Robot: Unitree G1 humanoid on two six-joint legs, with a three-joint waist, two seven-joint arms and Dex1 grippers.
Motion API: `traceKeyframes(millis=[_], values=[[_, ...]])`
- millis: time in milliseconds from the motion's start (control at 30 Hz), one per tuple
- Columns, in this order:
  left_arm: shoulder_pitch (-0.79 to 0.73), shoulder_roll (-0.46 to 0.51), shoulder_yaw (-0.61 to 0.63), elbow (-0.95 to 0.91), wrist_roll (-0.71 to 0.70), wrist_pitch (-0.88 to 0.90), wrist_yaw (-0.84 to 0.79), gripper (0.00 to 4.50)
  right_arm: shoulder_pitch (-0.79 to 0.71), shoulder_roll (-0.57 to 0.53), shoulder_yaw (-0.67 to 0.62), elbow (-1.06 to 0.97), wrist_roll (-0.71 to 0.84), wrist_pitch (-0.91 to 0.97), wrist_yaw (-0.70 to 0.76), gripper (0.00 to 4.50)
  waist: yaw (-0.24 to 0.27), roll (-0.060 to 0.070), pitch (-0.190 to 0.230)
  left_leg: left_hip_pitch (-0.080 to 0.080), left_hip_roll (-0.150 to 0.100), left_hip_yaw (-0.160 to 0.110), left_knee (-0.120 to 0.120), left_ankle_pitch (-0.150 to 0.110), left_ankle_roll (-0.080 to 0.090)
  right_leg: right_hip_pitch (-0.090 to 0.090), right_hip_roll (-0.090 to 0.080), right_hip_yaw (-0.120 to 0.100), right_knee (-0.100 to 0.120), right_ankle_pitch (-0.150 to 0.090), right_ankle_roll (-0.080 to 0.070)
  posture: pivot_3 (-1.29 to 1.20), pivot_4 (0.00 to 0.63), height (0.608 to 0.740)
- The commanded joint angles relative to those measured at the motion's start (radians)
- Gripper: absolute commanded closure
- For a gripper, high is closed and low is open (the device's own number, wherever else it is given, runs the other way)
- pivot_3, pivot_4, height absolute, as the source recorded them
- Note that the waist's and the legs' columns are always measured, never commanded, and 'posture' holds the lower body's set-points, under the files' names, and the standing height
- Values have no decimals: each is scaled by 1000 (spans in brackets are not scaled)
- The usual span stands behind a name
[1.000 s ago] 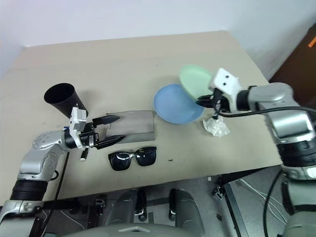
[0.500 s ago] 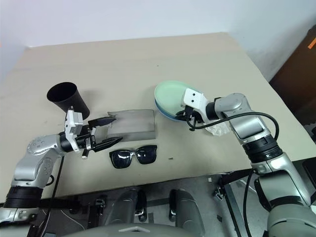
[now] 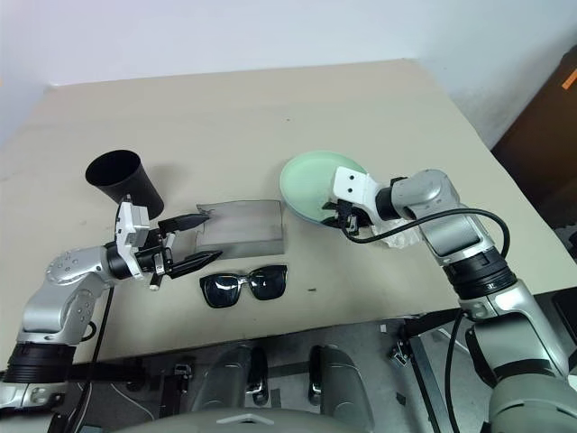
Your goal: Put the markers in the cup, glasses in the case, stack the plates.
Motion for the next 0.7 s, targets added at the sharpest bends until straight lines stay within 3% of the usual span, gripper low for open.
traceKeyframes(millis=[33,167,300,500,700], values=[[-13,13,19,-17,-7,-17,-6,0,1,-11,-29,-53,11,-4,14,1594,0,0,0,0,0,0,0,0,0,0,0,0,0,0,0,0,150,740],[-9,13,22,-16,-6,-19,-7,0,-6,-22,-123,-78,85,69,9,66,0,0,0,-1,0,0,0,0,0,-1,0,0,0,0,0,0,150,740],[-1,18,29,-11,-6,-25,-11,0,35,-89,-248,-53,156,117,19,22,5,0,0,-1,0,0,0,0,0,0,0,0,0,0,0,0,150,740],[-3,31,30,-4,1,-32,-11,0,132,-165,-330,-19,191,187,5,22,-1,0,0,-1,0,0,-1,-1,1,0,-1,0,-2,0,0,0,150,740],[-17,33,28,3,-4,-29,-10,0,183,-160,-323,18,194,252,-28,22,-1,1,1,0,0,0,-1,-1,0,-1,0,0,-2,0,0,0,150,740]])
